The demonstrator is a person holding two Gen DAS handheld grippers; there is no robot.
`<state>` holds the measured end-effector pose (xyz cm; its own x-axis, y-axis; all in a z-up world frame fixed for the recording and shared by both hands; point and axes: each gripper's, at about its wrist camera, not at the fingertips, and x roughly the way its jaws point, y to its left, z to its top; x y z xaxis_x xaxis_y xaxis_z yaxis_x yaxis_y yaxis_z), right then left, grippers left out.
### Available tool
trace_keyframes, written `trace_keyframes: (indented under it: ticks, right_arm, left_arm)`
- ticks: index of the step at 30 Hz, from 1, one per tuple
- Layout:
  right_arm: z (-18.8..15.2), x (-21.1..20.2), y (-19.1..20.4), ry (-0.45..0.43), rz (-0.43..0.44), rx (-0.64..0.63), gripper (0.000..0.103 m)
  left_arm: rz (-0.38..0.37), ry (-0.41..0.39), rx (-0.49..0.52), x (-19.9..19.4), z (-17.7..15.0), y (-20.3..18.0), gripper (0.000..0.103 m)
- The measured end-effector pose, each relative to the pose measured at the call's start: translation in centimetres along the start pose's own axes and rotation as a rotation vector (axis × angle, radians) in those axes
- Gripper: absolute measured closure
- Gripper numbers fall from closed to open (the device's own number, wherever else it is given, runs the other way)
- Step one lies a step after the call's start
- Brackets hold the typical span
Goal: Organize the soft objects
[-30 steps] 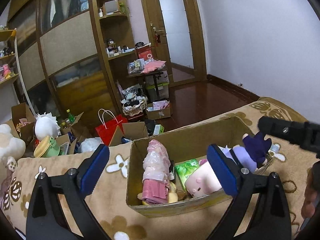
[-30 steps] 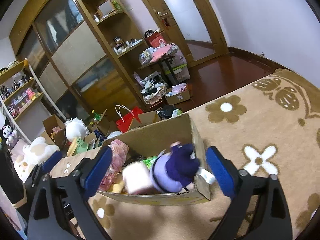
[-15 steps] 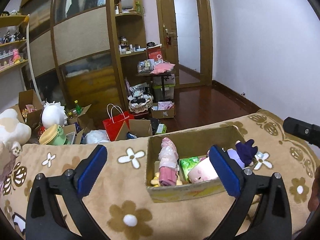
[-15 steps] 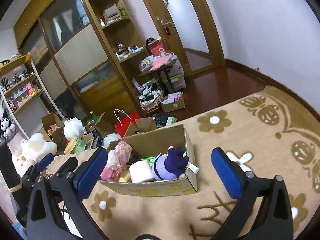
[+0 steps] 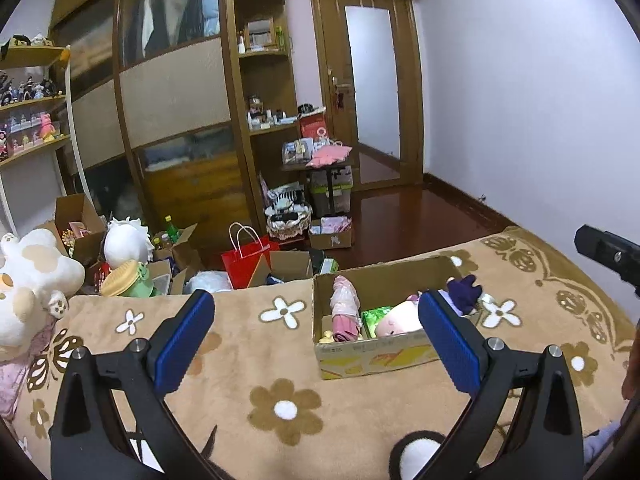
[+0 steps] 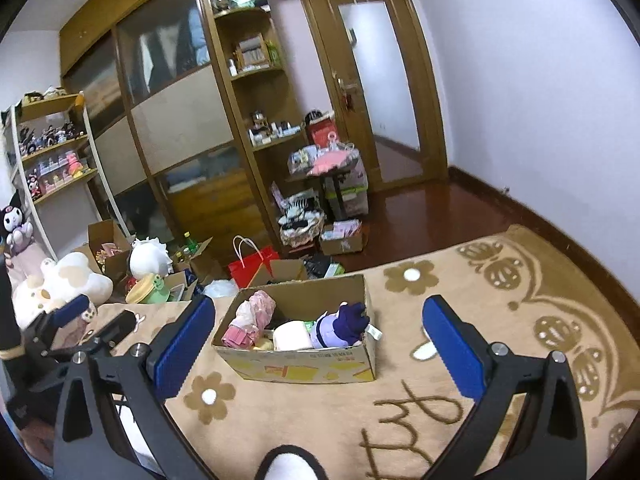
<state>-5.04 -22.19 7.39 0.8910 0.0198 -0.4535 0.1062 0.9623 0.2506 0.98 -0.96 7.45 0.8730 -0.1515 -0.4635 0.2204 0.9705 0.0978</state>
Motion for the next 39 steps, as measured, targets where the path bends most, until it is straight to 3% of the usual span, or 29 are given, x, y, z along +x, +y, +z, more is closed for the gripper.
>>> trace_keyframes:
  ticks: [5,13,39]
  right_arm:
    - [-1.1,-2.9,0.7,-0.067,-0.039,-0.041,0.0]
    - [-3.1,-5.0,0.7,-0.062,-0.065,-0.049,0.0]
    - [-6.4,-3.1,-0.1,-0.044,-0.121,-0.066,0.0]
  left_arm:
    - [-0.015,-0.049,0.013,-3.2,-0.6,0.0,0.002]
    - [-0.028,-0.061,0.057,-4.9,-2.1,-1.4,0.002]
    - [-0.029,0.029,0.059,-0.4,-4.5,-1.0,0.002]
